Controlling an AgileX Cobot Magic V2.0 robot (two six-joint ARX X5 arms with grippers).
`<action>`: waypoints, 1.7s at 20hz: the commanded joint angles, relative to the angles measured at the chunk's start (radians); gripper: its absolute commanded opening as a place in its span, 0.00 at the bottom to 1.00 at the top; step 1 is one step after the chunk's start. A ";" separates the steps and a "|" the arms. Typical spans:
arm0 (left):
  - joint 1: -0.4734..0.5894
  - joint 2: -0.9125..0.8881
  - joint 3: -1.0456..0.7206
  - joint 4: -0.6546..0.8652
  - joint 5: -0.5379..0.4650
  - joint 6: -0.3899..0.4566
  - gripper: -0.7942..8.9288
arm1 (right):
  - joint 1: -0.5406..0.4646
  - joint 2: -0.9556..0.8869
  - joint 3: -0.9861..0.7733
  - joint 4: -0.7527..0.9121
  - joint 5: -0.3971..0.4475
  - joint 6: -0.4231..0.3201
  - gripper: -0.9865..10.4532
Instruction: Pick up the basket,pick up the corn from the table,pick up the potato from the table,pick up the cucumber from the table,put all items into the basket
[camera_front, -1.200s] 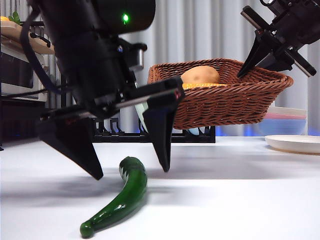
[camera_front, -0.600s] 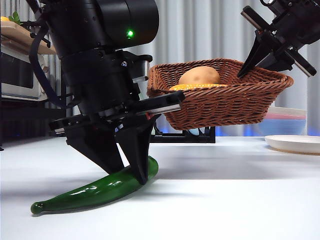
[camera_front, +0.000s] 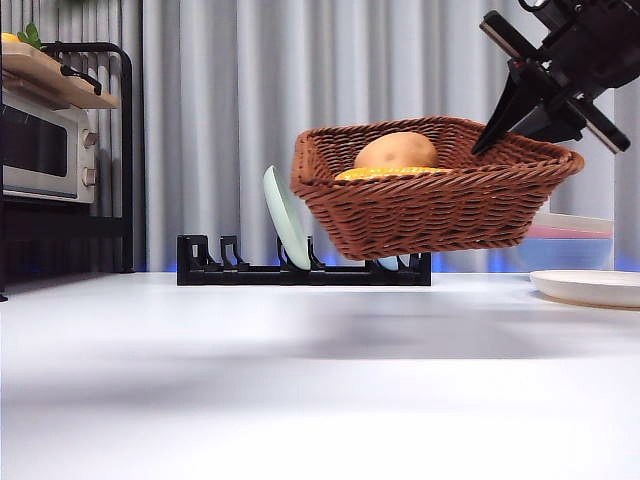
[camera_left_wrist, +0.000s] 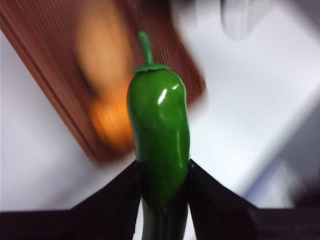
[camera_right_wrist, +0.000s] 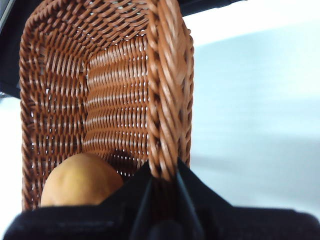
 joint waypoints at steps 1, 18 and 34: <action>0.087 0.084 0.113 0.012 -0.089 0.141 0.07 | 0.028 -0.001 0.014 0.015 -0.014 0.017 0.07; 0.327 0.611 0.387 0.105 0.154 0.219 0.72 | 0.114 -0.001 0.014 -0.011 -0.003 0.018 0.07; 0.311 0.309 0.741 -0.155 0.164 0.287 0.72 | 0.153 0.274 0.014 -0.023 0.039 0.138 0.07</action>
